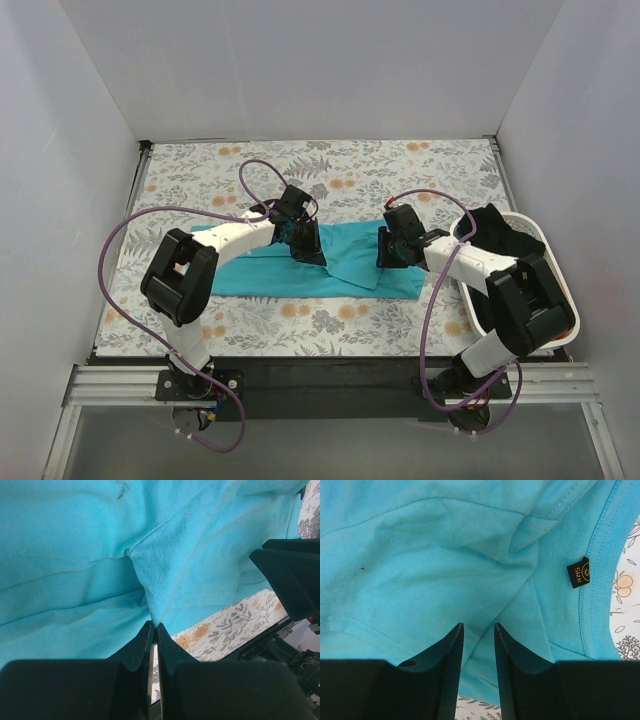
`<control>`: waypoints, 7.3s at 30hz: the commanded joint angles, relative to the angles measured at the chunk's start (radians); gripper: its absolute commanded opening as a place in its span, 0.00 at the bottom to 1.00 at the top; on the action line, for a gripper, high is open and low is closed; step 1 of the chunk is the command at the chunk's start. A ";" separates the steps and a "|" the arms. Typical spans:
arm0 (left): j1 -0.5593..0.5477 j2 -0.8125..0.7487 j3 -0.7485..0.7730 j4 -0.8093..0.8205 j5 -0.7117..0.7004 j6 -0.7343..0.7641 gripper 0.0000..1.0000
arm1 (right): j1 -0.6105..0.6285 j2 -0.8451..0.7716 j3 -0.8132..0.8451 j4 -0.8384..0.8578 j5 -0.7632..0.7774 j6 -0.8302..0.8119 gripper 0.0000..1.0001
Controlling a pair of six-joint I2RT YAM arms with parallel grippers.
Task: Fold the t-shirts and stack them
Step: Fold the tshirt
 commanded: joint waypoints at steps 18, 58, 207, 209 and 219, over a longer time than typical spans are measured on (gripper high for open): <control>0.003 -0.007 0.013 0.008 0.017 0.009 0.00 | 0.016 -0.005 -0.006 0.049 -0.010 0.024 0.05; 0.011 0.024 -0.015 0.026 0.057 0.020 0.13 | 0.053 -0.148 -0.054 -0.093 0.148 -0.002 0.01; -0.057 0.003 0.057 0.071 0.052 0.005 0.03 | 0.136 -0.235 0.023 -0.252 0.228 -0.044 0.01; -0.055 -0.005 0.065 0.054 0.040 0.003 0.02 | 0.136 -0.238 0.018 -0.254 0.223 -0.042 0.01; -0.038 -0.016 0.068 -0.020 -0.014 0.002 0.00 | 0.145 -0.238 -0.024 -0.255 0.145 -0.033 0.01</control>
